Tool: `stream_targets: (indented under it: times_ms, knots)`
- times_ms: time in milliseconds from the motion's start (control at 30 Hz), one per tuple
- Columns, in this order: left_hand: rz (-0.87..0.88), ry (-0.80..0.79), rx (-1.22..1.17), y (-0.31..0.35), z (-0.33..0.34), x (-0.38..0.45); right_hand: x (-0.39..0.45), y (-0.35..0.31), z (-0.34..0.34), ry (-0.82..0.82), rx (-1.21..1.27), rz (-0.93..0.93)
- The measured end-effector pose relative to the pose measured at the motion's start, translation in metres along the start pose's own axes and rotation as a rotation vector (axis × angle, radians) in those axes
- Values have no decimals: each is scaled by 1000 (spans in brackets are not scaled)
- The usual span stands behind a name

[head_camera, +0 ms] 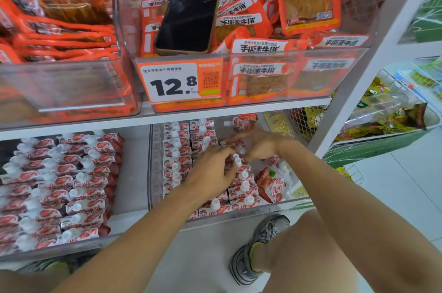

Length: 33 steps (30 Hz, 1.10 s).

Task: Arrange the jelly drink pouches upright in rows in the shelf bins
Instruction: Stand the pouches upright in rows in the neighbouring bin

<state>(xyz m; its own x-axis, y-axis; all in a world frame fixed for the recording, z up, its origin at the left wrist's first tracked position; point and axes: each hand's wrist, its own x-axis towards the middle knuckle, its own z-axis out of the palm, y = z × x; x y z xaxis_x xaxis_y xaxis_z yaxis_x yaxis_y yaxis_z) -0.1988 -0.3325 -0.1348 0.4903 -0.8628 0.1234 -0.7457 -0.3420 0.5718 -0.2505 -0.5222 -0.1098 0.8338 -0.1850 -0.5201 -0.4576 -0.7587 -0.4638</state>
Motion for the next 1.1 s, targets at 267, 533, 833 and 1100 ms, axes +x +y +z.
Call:
stream_targets:
  times_ms: [267, 533, 833, 1100]
  knots:
    - [-20, -33, 55, -15, -14, -42, 11, 18, -9, 29, 190, 10]
    - [-28, 64, 53, -8, -13, -32, 20, 11, -2, -94, 61, 23]
    - [-4, -141, 136, 3, -11, 34, 28, 15, -9, -44, 28, -13]
    - [-56, -225, 6, -10, -10, 45, 27, 27, -24, 348, 58, 94]
